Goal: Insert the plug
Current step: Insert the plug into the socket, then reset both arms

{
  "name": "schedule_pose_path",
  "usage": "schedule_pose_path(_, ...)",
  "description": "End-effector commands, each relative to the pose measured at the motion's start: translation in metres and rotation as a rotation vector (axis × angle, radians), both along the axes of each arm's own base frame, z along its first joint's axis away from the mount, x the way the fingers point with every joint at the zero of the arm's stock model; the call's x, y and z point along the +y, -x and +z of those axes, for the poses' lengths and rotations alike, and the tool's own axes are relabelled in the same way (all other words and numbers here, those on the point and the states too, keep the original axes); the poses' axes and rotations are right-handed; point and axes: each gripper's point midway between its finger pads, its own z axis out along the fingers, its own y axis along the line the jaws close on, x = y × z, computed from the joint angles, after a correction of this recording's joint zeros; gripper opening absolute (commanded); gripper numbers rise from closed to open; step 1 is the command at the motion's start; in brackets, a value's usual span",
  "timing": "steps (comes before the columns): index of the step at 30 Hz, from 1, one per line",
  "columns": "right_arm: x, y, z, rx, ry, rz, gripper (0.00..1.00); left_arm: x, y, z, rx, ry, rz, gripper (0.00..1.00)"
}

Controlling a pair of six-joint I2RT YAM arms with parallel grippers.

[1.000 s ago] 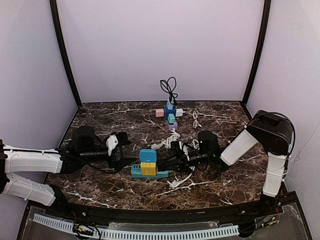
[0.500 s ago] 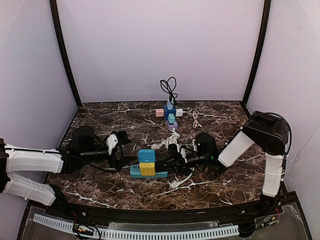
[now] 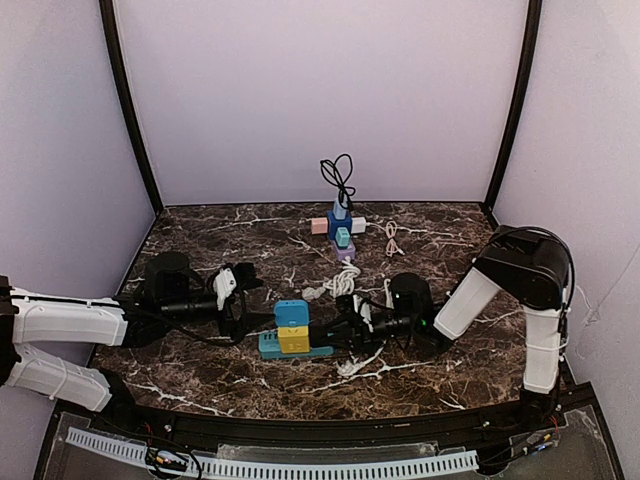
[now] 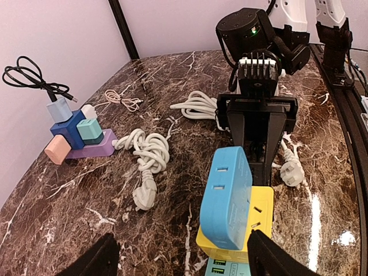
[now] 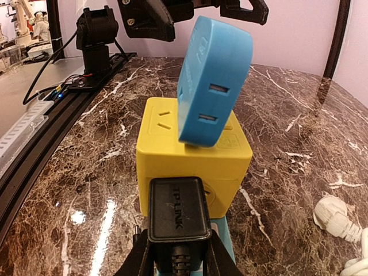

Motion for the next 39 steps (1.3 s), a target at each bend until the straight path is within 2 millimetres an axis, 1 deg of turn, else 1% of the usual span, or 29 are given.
schedule_pose_path(1, -0.026, 0.017, -0.083, 0.176, 0.241, -0.063, 0.00, 0.002, 0.004, 0.000, -0.005, 0.001, -0.019, 0.78)
schedule_pose_path(3, -0.029, 0.018, -0.089, 0.182, 0.263, -0.073, 0.00, 0.002, 0.005, 0.001, -0.006, 0.001, -0.021, 0.78)
schedule_pose_path(5, -0.029, 0.017, -0.087, 0.175, 0.270, -0.074, 0.00, 0.002, 0.004, 0.002, -0.006, -0.002, -0.017, 0.78)
schedule_pose_path(7, -0.027, 0.015, -0.079, 0.160, 0.269, -0.066, 0.00, 0.002, 0.003, 0.005, -0.009, 0.000, -0.013, 0.78)
schedule_pose_path(8, -0.025, 0.013, -0.074, 0.152, 0.269, -0.067, 0.09, 0.002, 0.003, 0.007, -0.011, 0.005, -0.012, 0.78)
schedule_pose_path(9, -0.023, 0.010, -0.068, 0.144, 0.267, -0.070, 0.22, 0.003, 0.004, 0.007, -0.008, 0.004, -0.010, 0.78)
schedule_pose_path(10, -0.022, 0.008, -0.064, 0.144, 0.275, -0.072, 0.39, 0.003, 0.004, 0.010, -0.010, 0.009, -0.006, 0.78)
schedule_pose_path(11, -0.019, 0.006, -0.057, 0.138, 0.271, -0.072, 0.53, 0.004, 0.004, 0.010, -0.002, 0.010, -0.003, 0.78)
schedule_pose_path(12, -0.017, 0.003, -0.051, 0.134, 0.268, -0.074, 0.74, 0.005, 0.005, 0.012, -0.005, 0.015, -0.001, 0.78)
schedule_pose_path(13, -0.013, 0.000, -0.043, 0.126, 0.256, -0.077, 0.93, 0.006, 0.006, 0.011, 0.001, 0.012, -0.001, 0.79)
schedule_pose_path(14, -0.011, -0.001, -0.034, 0.116, 0.241, -0.080, 0.98, 0.006, 0.007, 0.014, -0.004, 0.016, 0.000, 0.79)
schedule_pose_path(19, -0.004, -0.008, 0.012, 0.052, 0.135, -0.099, 0.99, 0.013, 0.008, 0.024, -0.018, 0.016, 0.025, 0.79)
schedule_pose_path(22, -0.004, -0.008, 0.043, 0.013, 0.079, -0.107, 0.99, 0.020, 0.006, 0.027, -0.006, 0.014, 0.069, 0.80)
schedule_pose_path(23, -0.006, -0.007, 0.054, -0.003, 0.057, -0.110, 0.99, 0.025, 0.002, 0.031, 0.000, 0.026, 0.117, 0.81)
schedule_pose_path(24, -0.009, -0.007, 0.068, -0.020, 0.030, -0.116, 0.99, 0.029, -0.001, 0.030, 0.016, 0.023, 0.151, 0.81)
schedule_pose_path(25, -0.012, -0.007, 0.085, -0.034, -0.003, -0.127, 0.99, 0.038, -0.008, 0.033, 0.026, 0.036, 0.228, 0.82)
schedule_pose_path(26, -0.018, -0.011, 0.101, -0.030, -0.038, -0.159, 0.99, 0.045, -0.012, 0.031, 0.041, 0.034, 0.277, 0.82)
schedule_pose_path(27, -0.028, -0.020, 0.118, -0.018, -0.075, -0.216, 0.99, 0.058, -0.022, 0.034, 0.045, 0.048, 0.375, 0.83)
schedule_pose_path(28, -0.042, -0.039, 0.132, 0.013, -0.102, -0.306, 0.99, 0.071, -0.029, 0.032, 0.060, 0.048, 0.461, 0.83)
schedule_pose_path(29, -0.054, -0.053, 0.144, 0.040, -0.121, -0.390, 0.99, 0.084, -0.036, 0.036, 0.056, 0.063, 0.524, 0.84)
schedule_pose_path(30, -0.073, -0.075, 0.150, 0.081, -0.121, -0.504, 0.99, 0.098, -0.042, 0.034, 0.068, 0.068, 0.602, 0.84)
schedule_pose_path(31, -0.093, -0.094, 0.143, 0.140, -0.074, -0.624, 0.99, 0.116, -0.049, 0.040, 0.055, 0.089, 0.670, 0.83)
schedule_pose_path(32, -0.114, -0.110, 0.142, 0.172, -0.049, -0.736, 0.99, 0.133, -0.054, 0.044, 0.039, 0.105, 0.749, 0.83)
schedule_pose_path(33, -0.134, -0.122, 0.140, 0.196, -0.026, -0.839, 0.99, 0.149, -0.060, 0.047, 0.024, 0.114, 0.813, 0.82)
schedule_pose_path(35, -0.174, -0.133, 0.143, 0.219, -0.035, -0.993, 0.99, 0.180, -0.066, 0.053, -0.015, 0.137, 0.923, 0.82)
schedule_pose_path(36, -0.195, -0.135, 0.142, 0.232, -0.048, -1.066, 0.99, 0.192, -0.064, 0.055, -0.031, 0.152, 0.958, 0.82)
schedule_pose_path(37, -0.218, -0.137, 0.143, 0.245, -0.068, -1.144, 0.99, 0.208, -0.066, 0.056, -0.040, 0.164, 1.014, 0.82)
schedule_pose_path(38, -0.241, -0.137, 0.138, 0.269, -0.074, -1.225, 0.99, 0.218, -0.064, 0.056, -0.040, 0.186, 1.048, 0.82)
schedule_pose_path(39, -0.270, -0.138, 0.133, 0.287, -0.078, -1.328, 0.99, 0.235, -0.064, 0.055, -0.043, 0.198, 1.103, 0.82)
